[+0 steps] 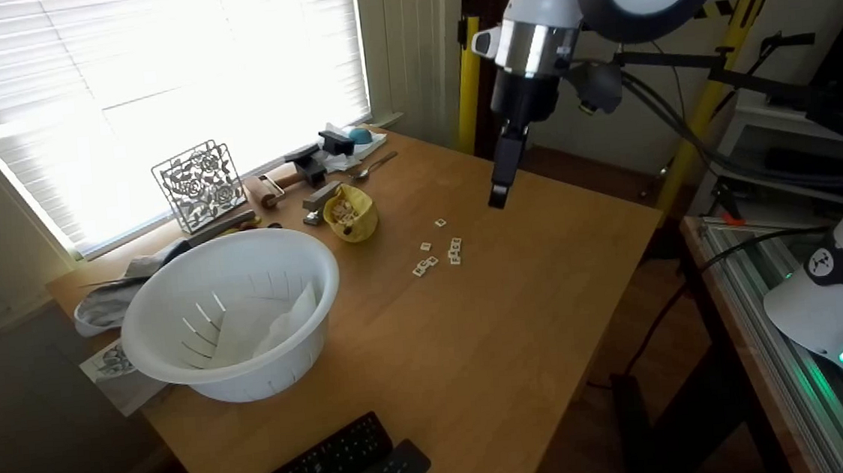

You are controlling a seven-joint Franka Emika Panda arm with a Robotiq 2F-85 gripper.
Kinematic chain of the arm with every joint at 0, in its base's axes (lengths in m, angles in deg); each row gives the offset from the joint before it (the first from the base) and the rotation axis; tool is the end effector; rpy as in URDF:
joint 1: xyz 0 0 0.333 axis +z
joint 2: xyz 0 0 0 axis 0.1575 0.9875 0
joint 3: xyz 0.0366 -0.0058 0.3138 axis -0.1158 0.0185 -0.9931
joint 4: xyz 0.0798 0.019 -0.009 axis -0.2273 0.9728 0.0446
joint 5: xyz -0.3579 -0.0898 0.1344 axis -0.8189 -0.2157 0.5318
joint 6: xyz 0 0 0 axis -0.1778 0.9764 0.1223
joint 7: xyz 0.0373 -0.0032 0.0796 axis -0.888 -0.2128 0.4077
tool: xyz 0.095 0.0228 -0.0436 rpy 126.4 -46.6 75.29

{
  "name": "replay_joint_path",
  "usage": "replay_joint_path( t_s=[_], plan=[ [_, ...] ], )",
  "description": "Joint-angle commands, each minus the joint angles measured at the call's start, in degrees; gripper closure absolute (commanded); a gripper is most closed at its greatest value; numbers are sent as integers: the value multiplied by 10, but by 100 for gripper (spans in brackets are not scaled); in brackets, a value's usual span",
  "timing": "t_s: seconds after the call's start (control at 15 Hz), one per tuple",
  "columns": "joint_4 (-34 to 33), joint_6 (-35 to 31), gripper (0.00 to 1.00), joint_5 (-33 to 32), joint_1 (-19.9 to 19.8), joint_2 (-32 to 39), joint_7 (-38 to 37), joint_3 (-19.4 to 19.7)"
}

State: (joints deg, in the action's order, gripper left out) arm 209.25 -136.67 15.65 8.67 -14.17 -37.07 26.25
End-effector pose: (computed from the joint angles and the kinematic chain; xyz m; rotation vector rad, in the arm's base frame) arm 0.4591 -0.0361 0.3327 -3.0243 0.1189 -0.2035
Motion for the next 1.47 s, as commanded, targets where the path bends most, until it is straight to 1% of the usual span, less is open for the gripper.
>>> replay_joint_path(
  t_s=[0.0,0.4,0.47,0.53,0.6,0.8,0.93,1.07,1.13,1.2,1.27,1.33,1.4],
  plan=[
    [-1,-2,0,1,-2,10,1,-3],
    [-2,-3,0,1,-3,7,1,-3],
    [2,-8,0,-6,-5,4,-10,-4],
    [3,-34,0,-31,-11,17,-41,-8],
    [1,-45,0,-27,-11,27,-34,-5],
    [-4,-110,0,-5,-8,64,-19,-3],
    [-10,-147,0,-9,-9,93,-22,-5],
    [-19,-163,0,5,-9,123,-9,-9],
    [-22,-170,25,8,-11,136,-6,-11],
    [-24,-178,28,13,-13,149,-1,-15],
    [-28,-184,34,25,-17,163,10,-21],
    [-38,-180,43,50,-24,179,26,-31],
    [-45,-190,50,44,-28,197,24,-33]
  ],
)
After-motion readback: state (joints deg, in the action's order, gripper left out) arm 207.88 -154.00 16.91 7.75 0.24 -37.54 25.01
